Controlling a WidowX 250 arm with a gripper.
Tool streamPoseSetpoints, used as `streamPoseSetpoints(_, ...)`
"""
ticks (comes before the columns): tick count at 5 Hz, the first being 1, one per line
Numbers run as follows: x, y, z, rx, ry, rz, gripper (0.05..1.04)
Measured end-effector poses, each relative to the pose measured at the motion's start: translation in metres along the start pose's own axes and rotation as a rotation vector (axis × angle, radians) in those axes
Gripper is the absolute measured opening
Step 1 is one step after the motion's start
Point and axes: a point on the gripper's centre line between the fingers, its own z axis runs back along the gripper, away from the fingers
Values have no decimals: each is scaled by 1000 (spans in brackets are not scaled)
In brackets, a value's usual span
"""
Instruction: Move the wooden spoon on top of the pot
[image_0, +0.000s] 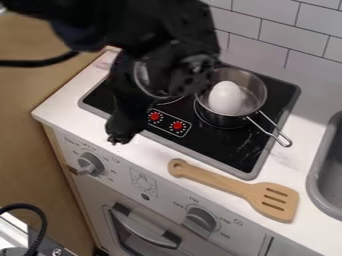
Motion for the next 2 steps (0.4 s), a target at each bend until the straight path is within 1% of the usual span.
streamPoseSetpoints(1,-11,2,0,7,37,20,1000)
streamPoseSetpoints(2,-24,-1,3,-12,102,76,1000)
